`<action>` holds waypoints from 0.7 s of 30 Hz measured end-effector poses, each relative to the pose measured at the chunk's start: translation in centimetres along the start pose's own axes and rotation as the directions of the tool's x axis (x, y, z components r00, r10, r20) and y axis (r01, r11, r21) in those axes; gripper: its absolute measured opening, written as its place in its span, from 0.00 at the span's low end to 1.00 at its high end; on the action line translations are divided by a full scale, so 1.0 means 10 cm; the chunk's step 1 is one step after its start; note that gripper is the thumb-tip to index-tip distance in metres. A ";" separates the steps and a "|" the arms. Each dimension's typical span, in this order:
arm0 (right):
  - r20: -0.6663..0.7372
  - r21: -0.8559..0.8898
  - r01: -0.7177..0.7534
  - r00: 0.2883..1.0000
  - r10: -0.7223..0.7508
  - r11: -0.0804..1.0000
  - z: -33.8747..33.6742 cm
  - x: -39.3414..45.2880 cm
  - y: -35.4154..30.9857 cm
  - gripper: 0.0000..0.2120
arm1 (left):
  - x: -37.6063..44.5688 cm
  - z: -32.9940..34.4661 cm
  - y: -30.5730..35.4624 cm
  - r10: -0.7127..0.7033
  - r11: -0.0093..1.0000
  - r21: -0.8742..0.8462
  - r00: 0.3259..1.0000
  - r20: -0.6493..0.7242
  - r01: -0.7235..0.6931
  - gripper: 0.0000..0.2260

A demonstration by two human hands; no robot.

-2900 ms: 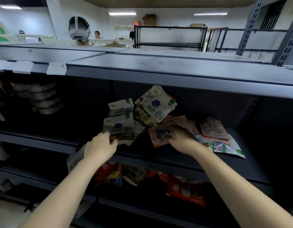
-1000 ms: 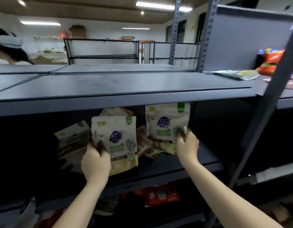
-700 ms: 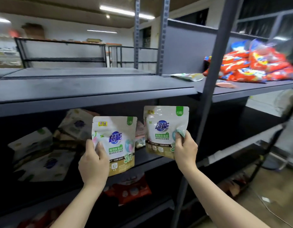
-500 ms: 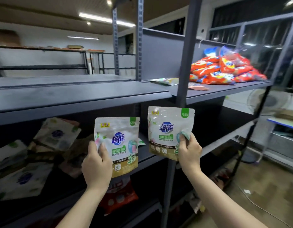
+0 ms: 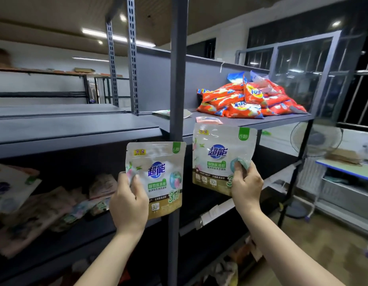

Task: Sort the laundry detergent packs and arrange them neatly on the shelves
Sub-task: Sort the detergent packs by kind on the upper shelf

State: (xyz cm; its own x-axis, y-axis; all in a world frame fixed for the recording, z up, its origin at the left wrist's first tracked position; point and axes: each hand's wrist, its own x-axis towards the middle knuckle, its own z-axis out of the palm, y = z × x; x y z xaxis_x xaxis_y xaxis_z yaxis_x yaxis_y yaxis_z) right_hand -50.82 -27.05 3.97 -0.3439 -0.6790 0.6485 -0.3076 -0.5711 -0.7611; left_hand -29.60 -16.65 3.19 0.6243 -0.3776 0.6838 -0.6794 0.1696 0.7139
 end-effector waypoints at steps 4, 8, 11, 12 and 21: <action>0.016 0.042 0.024 1.000 -0.024 0.999 -0.17 0.52 0.34 0.04 | -0.17 0.52 0.29 -0.029 1.000 0.003 0.997 -0.078 0.029 0.17; 0.032 0.081 0.020 0.999 -0.022 0.997 -0.30 0.98 0.64 0.07 | -0.24 0.96 0.55 -0.059 0.998 0.025 0.985 -0.161 0.064 0.16; 0.043 0.088 0.020 0.999 -0.024 0.996 -0.37 1.31 0.78 0.09 | -0.20 1.21 0.79 -0.077 0.996 0.029 0.970 -0.232 0.086 0.15; 0.044 0.091 0.016 0.999 -0.020 0.996 -0.38 1.41 0.82 0.09 | -0.16 1.29 0.88 -0.074 0.996 0.035 0.964 -0.253 0.086 0.15; -0.022 0.138 0.044 0.999 -0.041 0.990 -0.24 2.25 0.92 0.08 | 0.62 1.98 1.50 0.062 0.985 0.169 0.904 -0.422 0.012 0.10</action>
State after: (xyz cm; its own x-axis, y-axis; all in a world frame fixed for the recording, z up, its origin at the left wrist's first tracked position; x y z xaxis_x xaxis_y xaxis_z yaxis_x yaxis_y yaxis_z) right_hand -63.54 -46.43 11.58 -0.3507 -0.6444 0.6796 -0.1974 -0.6585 -0.7262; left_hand -43.54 -34.48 15.19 0.6854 0.0533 0.7262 -0.7276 0.0086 0.6860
